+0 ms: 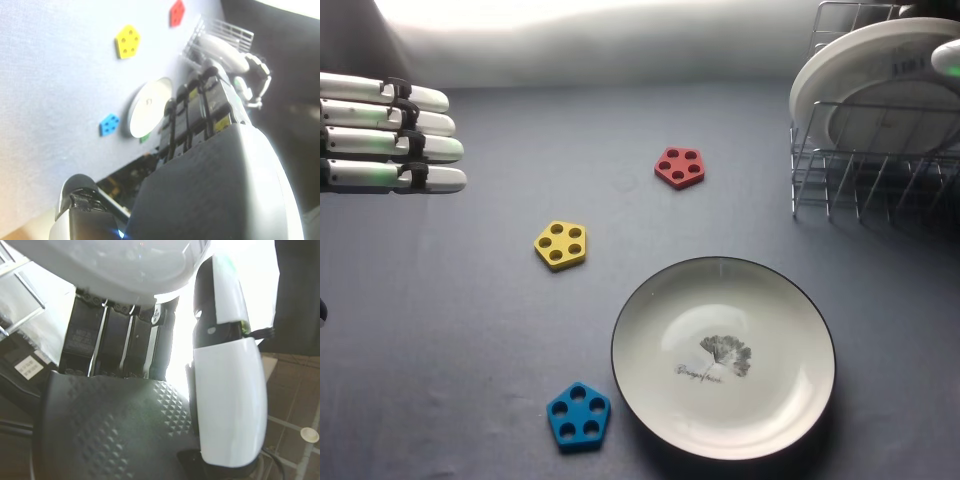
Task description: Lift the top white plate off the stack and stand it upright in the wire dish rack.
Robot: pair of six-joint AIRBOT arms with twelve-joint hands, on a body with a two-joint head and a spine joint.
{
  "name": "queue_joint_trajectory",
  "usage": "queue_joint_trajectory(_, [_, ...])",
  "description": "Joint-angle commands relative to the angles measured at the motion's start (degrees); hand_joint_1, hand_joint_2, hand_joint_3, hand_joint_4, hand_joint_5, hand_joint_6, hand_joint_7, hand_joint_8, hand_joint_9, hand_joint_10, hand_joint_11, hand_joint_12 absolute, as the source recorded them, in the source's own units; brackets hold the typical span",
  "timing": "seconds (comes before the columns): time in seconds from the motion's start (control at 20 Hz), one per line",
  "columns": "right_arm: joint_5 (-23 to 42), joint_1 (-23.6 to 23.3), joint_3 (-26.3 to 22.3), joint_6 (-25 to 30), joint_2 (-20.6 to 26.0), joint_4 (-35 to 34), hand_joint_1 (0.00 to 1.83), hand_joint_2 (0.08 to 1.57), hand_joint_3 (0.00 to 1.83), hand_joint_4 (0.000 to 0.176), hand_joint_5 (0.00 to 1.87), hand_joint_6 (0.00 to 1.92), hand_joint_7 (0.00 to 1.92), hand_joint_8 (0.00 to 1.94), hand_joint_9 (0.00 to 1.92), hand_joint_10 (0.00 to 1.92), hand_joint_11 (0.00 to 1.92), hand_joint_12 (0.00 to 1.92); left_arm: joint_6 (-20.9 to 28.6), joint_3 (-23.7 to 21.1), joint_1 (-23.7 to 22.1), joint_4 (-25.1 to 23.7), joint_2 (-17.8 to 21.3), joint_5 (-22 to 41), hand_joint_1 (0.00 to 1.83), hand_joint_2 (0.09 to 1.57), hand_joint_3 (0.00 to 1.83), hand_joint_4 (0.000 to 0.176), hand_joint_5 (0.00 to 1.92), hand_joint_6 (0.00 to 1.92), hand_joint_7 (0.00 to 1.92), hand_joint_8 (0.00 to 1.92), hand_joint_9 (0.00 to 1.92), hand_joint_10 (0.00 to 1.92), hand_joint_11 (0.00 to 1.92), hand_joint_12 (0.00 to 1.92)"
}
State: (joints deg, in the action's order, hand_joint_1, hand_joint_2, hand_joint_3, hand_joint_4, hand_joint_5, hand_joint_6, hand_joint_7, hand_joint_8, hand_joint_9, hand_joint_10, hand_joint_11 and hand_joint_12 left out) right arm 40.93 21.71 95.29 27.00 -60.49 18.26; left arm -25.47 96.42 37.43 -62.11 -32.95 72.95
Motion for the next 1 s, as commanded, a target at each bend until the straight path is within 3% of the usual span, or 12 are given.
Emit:
queue_joint_trajectory(0.0, [6.33,-0.1,0.62,0.35,0.71,-3.11,1.13,0.99,0.0,0.0,0.67,0.0,0.8,0.0,0.91,0.0,1.08,0.0,-0.12,0.0,-1.06,5.13,0.69,3.69,0.11,0.93,0.0,0.0,0.1,0.01,0.12,0.01,0.13,0.01,0.13,0.01])
queue_joint_trajectory(0.55, [8.6,0.7,1.61,-5.63,0.48,-5.48,1.07,0.99,0.0,0.0,0.66,0.01,0.81,0.0,0.92,0.0,1.06,0.0,-0.1,0.01,-1.06,5.15,0.69,3.85,0.09,0.93,0.0,0.0,0.1,0.0,0.12,0.0,0.12,0.0,0.12,0.01])
queue_joint_trajectory(0.95, [11.72,0.73,2.57,-11.43,0.04,-7.15,1.0,0.98,0.0,0.0,0.64,0.0,0.73,0.0,0.82,0.0,0.95,0.0,-0.1,0.01,-1.06,5.18,0.69,4.18,0.09,0.94,0.0,0.0,0.11,0.0,0.13,0.0,0.13,0.0,0.13,0.01])
